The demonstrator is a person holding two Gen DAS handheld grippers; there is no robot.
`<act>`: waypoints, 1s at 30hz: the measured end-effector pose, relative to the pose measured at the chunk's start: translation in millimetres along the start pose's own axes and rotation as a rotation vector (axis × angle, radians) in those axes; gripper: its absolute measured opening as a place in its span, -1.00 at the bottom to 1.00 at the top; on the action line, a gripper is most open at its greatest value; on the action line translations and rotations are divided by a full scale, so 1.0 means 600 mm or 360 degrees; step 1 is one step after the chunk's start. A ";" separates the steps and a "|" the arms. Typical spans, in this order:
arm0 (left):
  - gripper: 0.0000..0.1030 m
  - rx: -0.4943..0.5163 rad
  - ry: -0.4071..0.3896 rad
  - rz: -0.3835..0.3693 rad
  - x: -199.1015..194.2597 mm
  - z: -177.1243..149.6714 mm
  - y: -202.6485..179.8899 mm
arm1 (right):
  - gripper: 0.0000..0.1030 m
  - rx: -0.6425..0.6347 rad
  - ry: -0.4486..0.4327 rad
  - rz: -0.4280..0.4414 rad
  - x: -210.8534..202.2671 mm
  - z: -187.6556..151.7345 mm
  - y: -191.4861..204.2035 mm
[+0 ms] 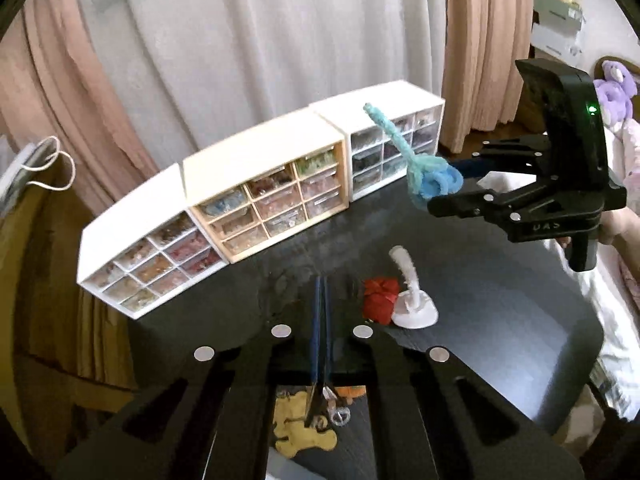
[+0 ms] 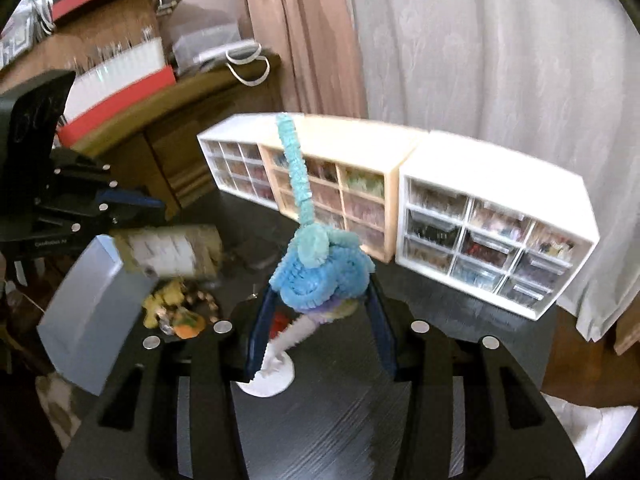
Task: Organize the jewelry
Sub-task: 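Grasp the blue pipe-cleaner figure with the right tool while the left tool grasps the gold name card strap, then carry the blue figure with the right tool while the left tool carries the name card to the blue box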
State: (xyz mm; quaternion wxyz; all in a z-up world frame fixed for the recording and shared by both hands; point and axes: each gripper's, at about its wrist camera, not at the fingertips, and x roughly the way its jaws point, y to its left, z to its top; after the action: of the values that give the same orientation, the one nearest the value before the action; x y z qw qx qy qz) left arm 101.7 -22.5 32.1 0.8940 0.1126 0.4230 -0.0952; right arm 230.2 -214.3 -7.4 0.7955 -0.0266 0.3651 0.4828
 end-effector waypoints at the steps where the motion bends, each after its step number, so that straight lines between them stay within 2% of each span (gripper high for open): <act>1: -0.94 -0.0007 -0.0013 0.0000 -0.011 0.000 0.003 | -0.16 0.0001 -0.0017 0.0013 -0.007 0.005 0.008; 6: -0.94 -0.0020 -0.0034 0.0023 -0.059 -0.013 0.006 | -0.15 -0.0075 -0.0066 0.0009 -0.033 0.023 0.053; 11: -0.85 -0.0011 0.0130 -0.0011 -0.038 -0.050 -0.029 | -0.15 -0.0077 -0.0067 0.0041 -0.026 0.024 0.073; 14: -0.78 0.0067 0.0227 0.0122 0.001 -0.074 -0.079 | -0.16 -0.0049 -0.0058 0.0064 -0.021 0.016 0.071; 16: -0.55 0.0127 0.0248 0.0228 0.018 -0.081 -0.106 | -0.16 -0.0044 -0.0053 0.0061 -0.023 0.012 0.071; 17: -0.12 0.0171 0.0245 0.0293 0.026 -0.088 -0.121 | -0.16 -0.0033 -0.0049 0.0057 -0.023 0.009 0.067; 18: 0.44 0.0206 0.0232 0.0354 0.031 -0.093 -0.134 | -0.16 -0.0024 -0.0046 0.0064 -0.023 0.007 0.064; 19: 0.63 0.0243 0.0207 0.0454 0.035 -0.097 -0.149 | -0.16 -0.0010 -0.0046 0.0063 -0.025 0.004 0.060; 20: 0.70 0.0267 0.0193 0.0514 0.040 -0.098 -0.155 | -0.16 0.0008 -0.0043 0.0055 -0.026 0.001 0.053; 26: 0.78 0.0494 0.0213 0.0756 0.089 -0.093 -0.198 | -0.16 0.0092 -0.0054 0.0041 -0.033 -0.016 0.023; 29: 0.78 0.0431 0.0319 0.0829 0.125 -0.084 -0.177 | -0.15 0.0119 -0.0053 0.0039 -0.035 -0.025 0.014; 30: 0.72 0.0409 0.0337 0.0834 0.130 -0.083 -0.172 | -0.15 0.0120 -0.0051 0.0038 -0.035 -0.026 0.013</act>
State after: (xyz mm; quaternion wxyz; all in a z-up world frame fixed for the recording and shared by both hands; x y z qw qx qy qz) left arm 86.6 -113.0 -71.9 0.8176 0.3391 0.4550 0.0980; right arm 209.7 -232.4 -3.7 0.7959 0.0156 0.3707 0.4785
